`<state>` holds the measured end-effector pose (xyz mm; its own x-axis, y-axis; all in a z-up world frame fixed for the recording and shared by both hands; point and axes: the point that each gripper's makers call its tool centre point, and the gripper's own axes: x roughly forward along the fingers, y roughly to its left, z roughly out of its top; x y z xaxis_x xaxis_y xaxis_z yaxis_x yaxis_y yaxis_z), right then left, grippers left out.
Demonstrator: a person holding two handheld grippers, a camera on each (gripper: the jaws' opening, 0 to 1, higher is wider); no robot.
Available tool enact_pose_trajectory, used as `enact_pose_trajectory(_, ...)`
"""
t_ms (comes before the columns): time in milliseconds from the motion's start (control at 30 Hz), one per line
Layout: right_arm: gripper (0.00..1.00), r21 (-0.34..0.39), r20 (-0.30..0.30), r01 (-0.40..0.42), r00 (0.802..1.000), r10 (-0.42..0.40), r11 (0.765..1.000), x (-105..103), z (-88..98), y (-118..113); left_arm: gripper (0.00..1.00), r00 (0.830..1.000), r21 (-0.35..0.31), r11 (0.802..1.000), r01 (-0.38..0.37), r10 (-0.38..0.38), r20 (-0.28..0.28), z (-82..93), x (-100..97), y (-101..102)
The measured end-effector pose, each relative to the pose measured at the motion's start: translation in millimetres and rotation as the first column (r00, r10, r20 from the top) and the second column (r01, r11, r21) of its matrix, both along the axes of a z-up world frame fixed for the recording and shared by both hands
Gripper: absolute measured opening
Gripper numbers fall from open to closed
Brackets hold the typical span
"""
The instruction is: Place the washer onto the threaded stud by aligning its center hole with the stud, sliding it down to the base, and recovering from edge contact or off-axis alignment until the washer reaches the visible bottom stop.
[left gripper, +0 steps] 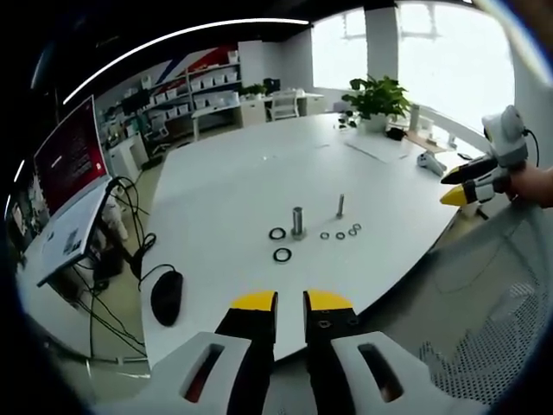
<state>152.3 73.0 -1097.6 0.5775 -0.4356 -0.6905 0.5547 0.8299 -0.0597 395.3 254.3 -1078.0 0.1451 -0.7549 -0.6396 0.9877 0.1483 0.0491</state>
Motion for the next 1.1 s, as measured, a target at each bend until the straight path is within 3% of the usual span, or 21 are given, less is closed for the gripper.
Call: enact_pose_trajectory(1100,0.42,0.007,0.005,0.001,1.0,-0.001,1.0,0.9,0.0,-0.5,0.09,1.0,0.011,1.0,0.001,-0.001,-0.004,-2.3,-1.9,0.6)
